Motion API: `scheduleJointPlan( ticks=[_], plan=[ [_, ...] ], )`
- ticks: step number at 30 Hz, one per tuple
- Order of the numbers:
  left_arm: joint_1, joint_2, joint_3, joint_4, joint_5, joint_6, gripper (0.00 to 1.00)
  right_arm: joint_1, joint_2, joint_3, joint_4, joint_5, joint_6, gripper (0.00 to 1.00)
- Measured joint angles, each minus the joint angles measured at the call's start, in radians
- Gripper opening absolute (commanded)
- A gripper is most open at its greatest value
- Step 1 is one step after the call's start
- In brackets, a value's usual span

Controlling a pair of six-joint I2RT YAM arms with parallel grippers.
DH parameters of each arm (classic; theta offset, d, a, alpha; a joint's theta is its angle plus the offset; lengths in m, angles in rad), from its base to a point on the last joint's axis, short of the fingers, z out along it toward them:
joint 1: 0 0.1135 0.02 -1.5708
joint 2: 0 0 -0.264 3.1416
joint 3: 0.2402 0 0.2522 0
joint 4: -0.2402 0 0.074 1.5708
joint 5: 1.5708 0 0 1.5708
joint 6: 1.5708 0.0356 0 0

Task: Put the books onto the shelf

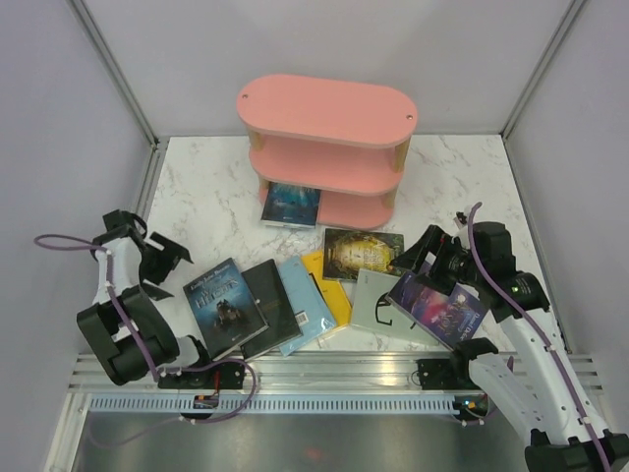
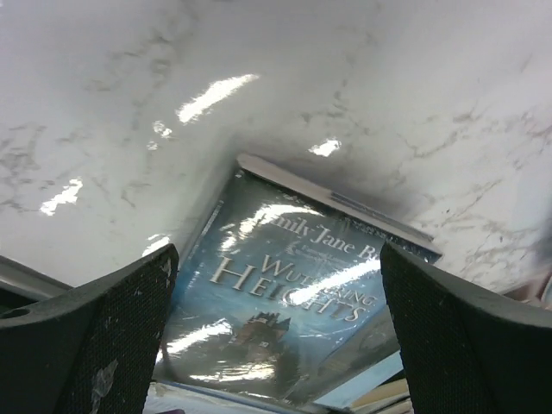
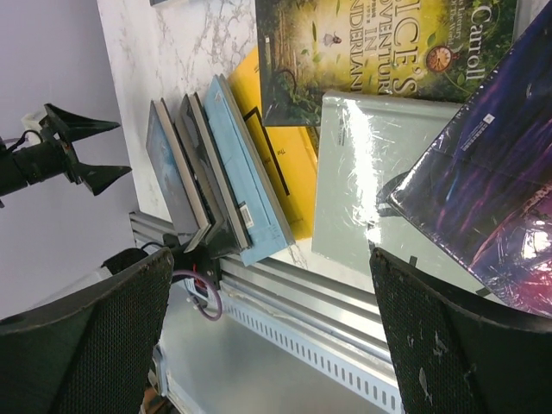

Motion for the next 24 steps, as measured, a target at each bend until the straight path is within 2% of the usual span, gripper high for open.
scheduleJointPlan(
  ticks=[5, 8, 13, 21, 24],
  plan=[
    [0.221, -0.01, 0.002, -0.019, -0.023, 0.053, 1.0, 0.006, -0.002, 0.022, -0.041, -0.002, -0.01, 0.98],
    [0.268, 0.037, -0.011, -0.004, 0.017, 0.056, 1.0, 0.013, 0.004, 0.035, -0.072, 0.0, -0.017, 0.98],
    [0.241, 0.068, -0.114, 0.048, 0.071, 0.008, 1.0, 0.037, 0.035, 0.089, -0.097, 0.0, -0.031, 0.98],
    [0.154, 0.084, -0.196, 0.158, 0.064, -0.087, 1.0, 0.041, 0.063, 0.157, -0.139, 0.031, -0.063, 0.98],
    [0.032, 0.057, -0.222, 0.191, 0.042, -0.126, 1.0, 0.041, 0.062, 0.162, -0.158, 0.047, -0.077, 0.98]
  ],
)
